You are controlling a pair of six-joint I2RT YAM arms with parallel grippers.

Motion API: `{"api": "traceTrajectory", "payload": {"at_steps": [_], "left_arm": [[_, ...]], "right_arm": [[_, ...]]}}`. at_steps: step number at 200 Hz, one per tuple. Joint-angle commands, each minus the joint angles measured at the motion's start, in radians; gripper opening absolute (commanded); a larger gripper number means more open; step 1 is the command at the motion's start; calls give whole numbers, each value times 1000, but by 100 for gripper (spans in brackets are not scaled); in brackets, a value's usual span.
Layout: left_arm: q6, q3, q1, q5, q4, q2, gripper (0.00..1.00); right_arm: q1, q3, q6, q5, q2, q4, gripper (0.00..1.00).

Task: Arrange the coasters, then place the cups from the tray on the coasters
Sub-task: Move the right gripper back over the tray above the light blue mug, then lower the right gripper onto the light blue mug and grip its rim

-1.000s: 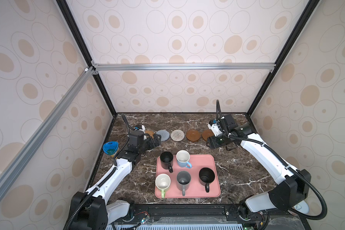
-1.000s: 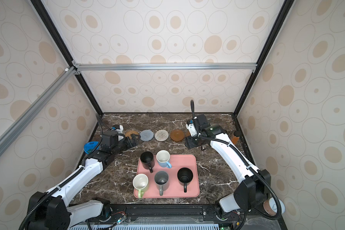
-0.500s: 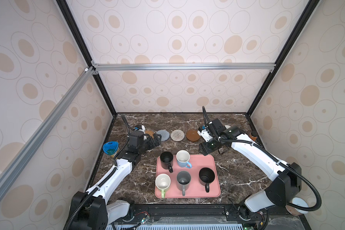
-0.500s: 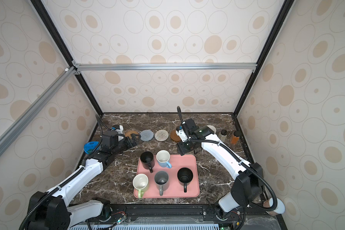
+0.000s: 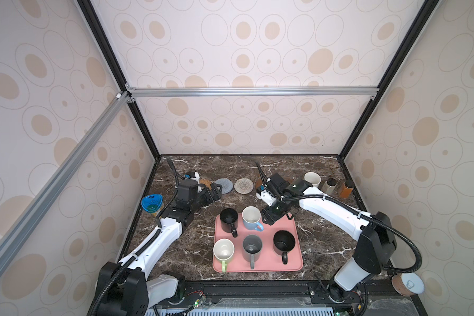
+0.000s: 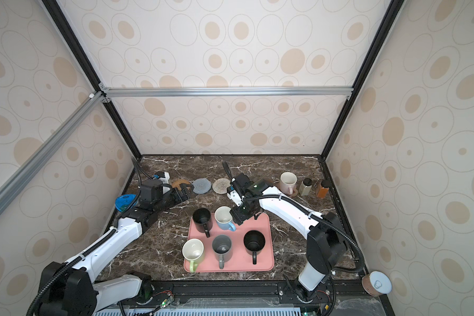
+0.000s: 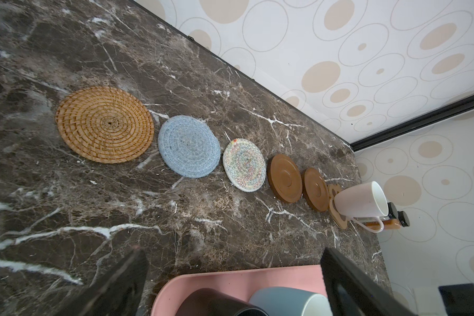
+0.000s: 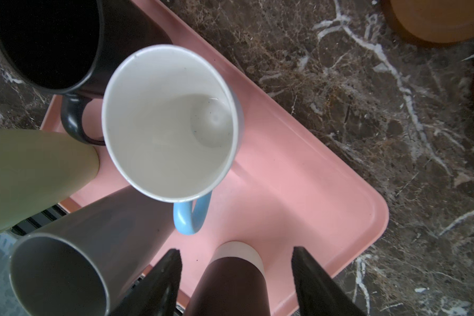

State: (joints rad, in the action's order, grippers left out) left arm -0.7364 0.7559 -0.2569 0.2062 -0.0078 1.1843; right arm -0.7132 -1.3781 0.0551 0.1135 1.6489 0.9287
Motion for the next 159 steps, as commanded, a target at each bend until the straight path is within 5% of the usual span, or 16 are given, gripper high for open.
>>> {"api": "traceTrajectory", "payload": {"at_steps": [1,159], "left_arm": [[-7,7,8,11,25,8,100],[-16,-17,7,19,40,-2,100]], "right_arm": [[-22,-18,-12,-14,17,25,68],[-150,-40,44,-156,148,-21,65]]}}
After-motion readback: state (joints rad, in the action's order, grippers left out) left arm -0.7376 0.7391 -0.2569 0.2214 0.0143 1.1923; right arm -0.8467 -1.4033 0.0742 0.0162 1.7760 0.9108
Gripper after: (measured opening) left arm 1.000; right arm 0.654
